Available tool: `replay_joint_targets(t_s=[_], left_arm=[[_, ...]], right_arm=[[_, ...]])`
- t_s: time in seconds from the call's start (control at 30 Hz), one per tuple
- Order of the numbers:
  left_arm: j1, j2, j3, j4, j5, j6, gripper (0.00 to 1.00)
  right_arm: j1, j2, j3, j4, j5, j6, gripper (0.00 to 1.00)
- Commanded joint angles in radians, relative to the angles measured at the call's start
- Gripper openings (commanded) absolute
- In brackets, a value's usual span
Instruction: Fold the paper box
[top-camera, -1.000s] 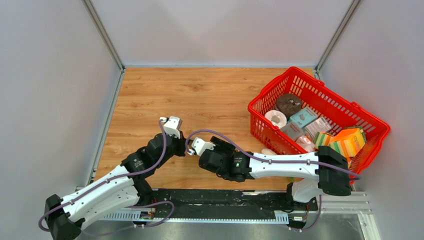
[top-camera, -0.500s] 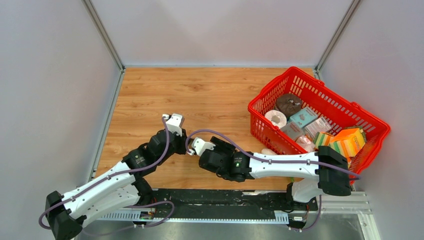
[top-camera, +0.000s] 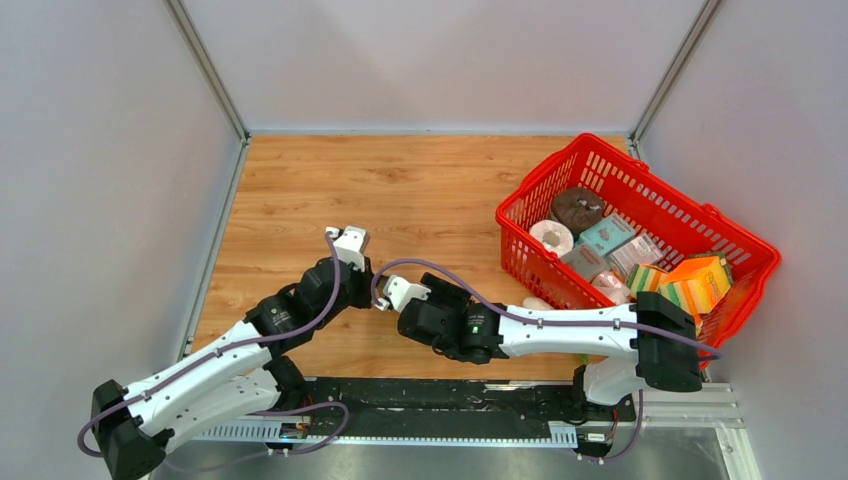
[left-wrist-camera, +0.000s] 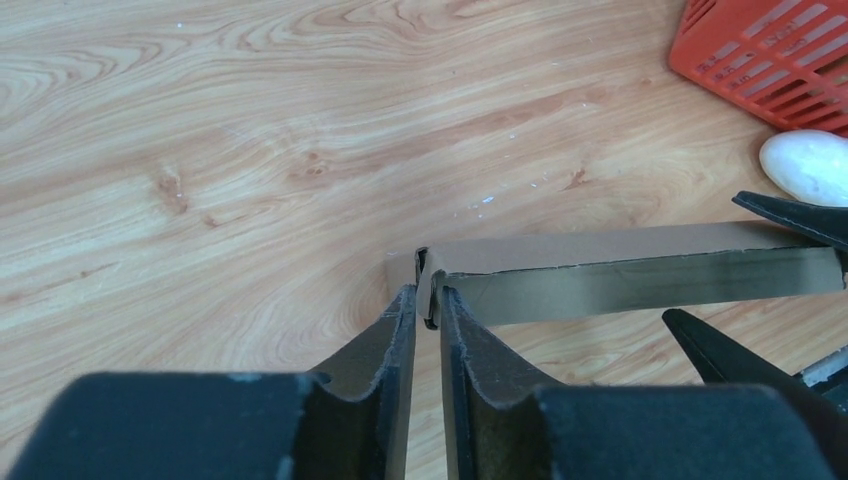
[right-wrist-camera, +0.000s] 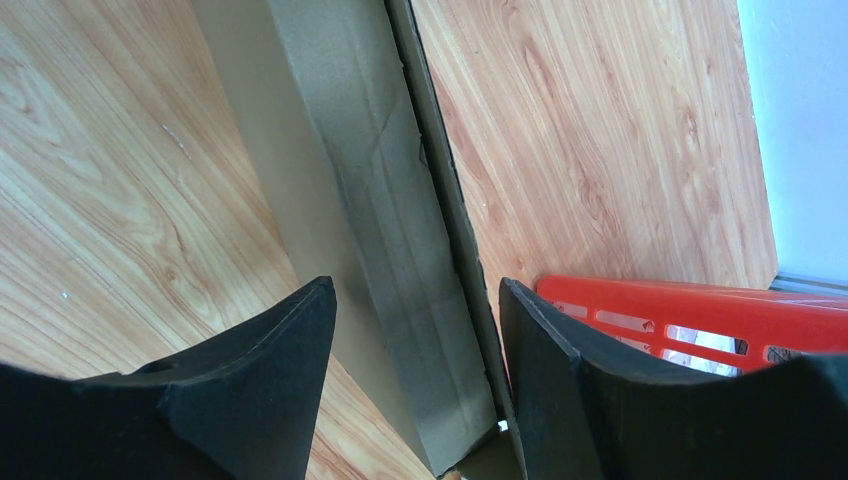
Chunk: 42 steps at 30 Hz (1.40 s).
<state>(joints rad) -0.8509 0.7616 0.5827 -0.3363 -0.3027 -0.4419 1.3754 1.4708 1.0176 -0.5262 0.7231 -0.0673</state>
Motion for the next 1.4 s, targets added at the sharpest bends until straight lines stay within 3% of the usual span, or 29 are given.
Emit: replay_joint_targets(t_s=[0.0, 0.43, 0.5, 0.63, 0.97, 1.17, 1.3, 1.37], left_arm=[[0.0, -0.016, 0.02, -0.014, -0.023, -0.011, 0.19], [0.016, 0.056, 0.049, 0.034, 0.068, -0.057, 0.06], [0.024, 0.044, 0.036, 0.052, 0.091, -0.083, 0.0], [0.058, 0.013, -0.023, 0.1, 0.139, -0.126, 0.0], [0.062, 0.09, 0.022, -0.111, 0.024, -0.1, 0.0], [0.061, 0.107, 0.039, -0.127, 0.03, -0.069, 0.0], [0.061, 0.081, 0.035, -0.129, 0.042, -0.081, 0.0], [0.061, 0.042, 0.034, -0.118, 0.06, -0.086, 0.07]], right_arm=[[-0.004, -0.001, 0.009, 0.014, -0.004, 0.006, 0.65], [-0.004, 0.003, 0.013, 0.011, -0.004, 0.008, 0.65], [-0.004, 0.006, 0.013, 0.011, -0.004, 0.009, 0.65], [-0.004, 0.006, 0.009, 0.012, -0.007, 0.011, 0.65], [-0.004, 0.013, 0.003, 0.015, -0.005, 0.011, 0.65], [-0.004, 0.026, -0.004, 0.02, 0.006, 0.011, 0.65], [-0.006, 0.028, -0.031, 0.048, 0.019, 0.006, 0.58], [-0.003, 0.039, -0.037, 0.051, 0.039, 0.006, 0.52]])
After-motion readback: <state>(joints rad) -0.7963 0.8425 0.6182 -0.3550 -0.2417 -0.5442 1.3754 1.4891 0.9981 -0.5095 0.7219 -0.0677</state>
